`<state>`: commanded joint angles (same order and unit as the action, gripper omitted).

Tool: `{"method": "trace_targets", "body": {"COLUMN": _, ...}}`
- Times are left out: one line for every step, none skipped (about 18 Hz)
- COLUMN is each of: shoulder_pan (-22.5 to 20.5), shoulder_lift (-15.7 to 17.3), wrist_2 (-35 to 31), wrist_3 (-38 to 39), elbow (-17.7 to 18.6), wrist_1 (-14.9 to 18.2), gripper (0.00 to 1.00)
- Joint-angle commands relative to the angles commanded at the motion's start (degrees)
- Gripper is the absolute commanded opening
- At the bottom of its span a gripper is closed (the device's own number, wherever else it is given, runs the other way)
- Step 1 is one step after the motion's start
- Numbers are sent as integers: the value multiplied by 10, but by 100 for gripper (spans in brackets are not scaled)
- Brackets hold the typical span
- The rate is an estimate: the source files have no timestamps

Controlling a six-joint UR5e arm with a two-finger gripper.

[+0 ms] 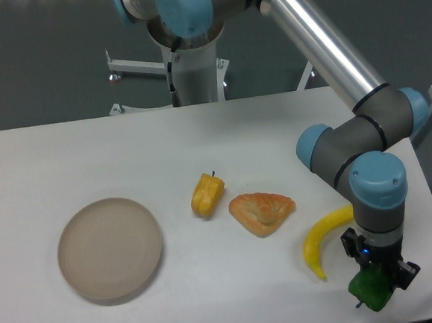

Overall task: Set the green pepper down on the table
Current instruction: 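Carry the held green pepper with the gripper across the table past the bread slice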

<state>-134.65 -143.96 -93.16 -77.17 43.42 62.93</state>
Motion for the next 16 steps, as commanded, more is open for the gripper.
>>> {"method": "trace_targets", "body": {"shoulder_pan": 0, "shoulder_lift": 0, "wrist_2": -1, "wrist_3": 0, "elbow": 0, "wrist_1": 0, "gripper": 40}}
{"method": "trace_targets", "body": {"shoulder_pan": 0, "shoulder_lift": 1, "wrist_2": -1, "wrist_3": 3, "elbow": -1, "wrist_1": 0, "gripper": 40}}
{"method": "trace_targets", "body": {"shoulder_pan": 0, "shoulder_lift": 2, "wrist_2": 0, "wrist_3": 6, "elbow": -1, "wrist_1": 0, "gripper": 40}}
{"method": "trace_targets", "body": {"shoulder_pan": 0, "shoulder_lift": 3, "wrist_2": 1, "wrist_3": 7, "elbow": -1, "wrist_1": 0, "gripper": 40}}
{"method": "trace_targets", "body": {"shoulder_pan": 2, "shoulder_lift": 6, "wrist_2": 1, "wrist_3": 8, "elbow": 3, "wrist_1": 0, "gripper": 40}}
{"method": "trace_targets", "body": {"shoulder_pan": 5, "shoulder_lift": 9, "wrist_2": 1, "wrist_3": 11, "elbow": 7, "wrist_1": -1, "gripper": 41}}
{"method": "trace_targets", "body": {"shoulder_pan": 6, "shoulder_lift": 12, "wrist_2": 0, "wrist_3": 19, "elbow": 8, "wrist_1": 0, "gripper": 40}}
{"method": "trace_targets", "body": {"shoulder_pan": 7, "shoulder_lift": 19, "wrist_2": -1, "wrist_3": 27, "elbow": 14, "wrist_1": 3, "gripper": 40}}
{"method": "trace_targets", "body": {"shoulder_pan": 8, "shoulder_lift": 29, "wrist_2": -1, "wrist_3": 32, "elbow": 25, "wrist_1": 3, "gripper": 40}}
{"method": "trace_targets", "body": {"shoulder_pan": 8, "shoulder_lift": 39, "wrist_2": -1, "wrist_3": 35, "elbow": 36, "wrist_1": 3, "gripper": 40}}
{"method": "trace_targets", "body": {"shoulder_pan": 11, "shoulder_lift": 47, "wrist_2": -1, "wrist_3": 40, "elbow": 45, "wrist_1": 4, "gripper": 40}}
{"method": "trace_targets", "body": {"shoulder_pan": 20, "shoulder_lift": 55, "wrist_2": -2, "wrist_3": 51, "elbow": 54, "wrist_1": 4, "gripper": 40}}
{"method": "trace_targets", "body": {"shoulder_pan": 26, "shoulder_lift": 67, "wrist_2": -2, "wrist_3": 68, "elbow": 68, "wrist_1": 5, "gripper": 40}}
{"method": "trace_targets", "body": {"shoulder_pan": 29, "shoulder_lift": 80, "wrist_2": -3, "wrist_3": 82, "elbow": 83, "wrist_1": 5, "gripper": 40}}
{"method": "trace_targets", "body": {"shoulder_pan": 38, "shoulder_lift": 94, "wrist_2": -3, "wrist_3": 98, "elbow": 104, "wrist_1": 5, "gripper": 40}}
{"method": "trace_targets", "body": {"shoulder_pan": 50, "shoulder_lift": 106, "wrist_2": -2, "wrist_3": 112, "elbow": 121, "wrist_1": 4, "gripper": 40}}
